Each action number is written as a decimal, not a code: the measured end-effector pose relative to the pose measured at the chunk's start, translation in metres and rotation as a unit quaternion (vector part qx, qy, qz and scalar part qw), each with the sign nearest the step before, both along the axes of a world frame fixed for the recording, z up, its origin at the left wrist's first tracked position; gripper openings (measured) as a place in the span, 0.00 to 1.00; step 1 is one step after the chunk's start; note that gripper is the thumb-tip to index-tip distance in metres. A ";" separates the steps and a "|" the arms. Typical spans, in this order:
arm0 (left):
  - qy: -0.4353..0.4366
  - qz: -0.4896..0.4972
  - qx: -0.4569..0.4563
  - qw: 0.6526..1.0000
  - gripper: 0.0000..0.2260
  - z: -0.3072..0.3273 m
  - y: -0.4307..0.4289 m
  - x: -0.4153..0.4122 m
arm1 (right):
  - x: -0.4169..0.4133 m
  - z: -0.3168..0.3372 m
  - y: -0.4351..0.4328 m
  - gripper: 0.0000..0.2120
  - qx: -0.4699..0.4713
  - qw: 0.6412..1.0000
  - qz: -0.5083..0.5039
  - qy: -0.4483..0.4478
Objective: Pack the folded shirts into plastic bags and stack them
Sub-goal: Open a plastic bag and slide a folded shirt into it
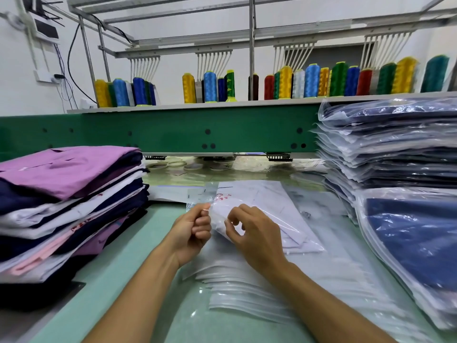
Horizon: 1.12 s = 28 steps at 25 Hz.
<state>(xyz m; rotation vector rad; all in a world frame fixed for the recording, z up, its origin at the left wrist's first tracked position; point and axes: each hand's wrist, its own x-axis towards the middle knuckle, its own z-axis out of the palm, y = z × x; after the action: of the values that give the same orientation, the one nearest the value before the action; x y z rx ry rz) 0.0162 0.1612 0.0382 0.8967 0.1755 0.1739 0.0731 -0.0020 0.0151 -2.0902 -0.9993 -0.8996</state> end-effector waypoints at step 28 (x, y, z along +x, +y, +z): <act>-0.035 0.234 -0.193 0.952 0.14 -0.015 0.047 0.003 | 0.051 0.014 -0.084 0.10 0.014 0.994 -0.045 0.095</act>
<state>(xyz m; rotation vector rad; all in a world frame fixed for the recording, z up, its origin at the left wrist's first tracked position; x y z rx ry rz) 0.0193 0.2079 0.0230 0.4460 0.3432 0.5918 0.1244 -0.0858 0.0293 -2.1655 -0.7962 -0.7365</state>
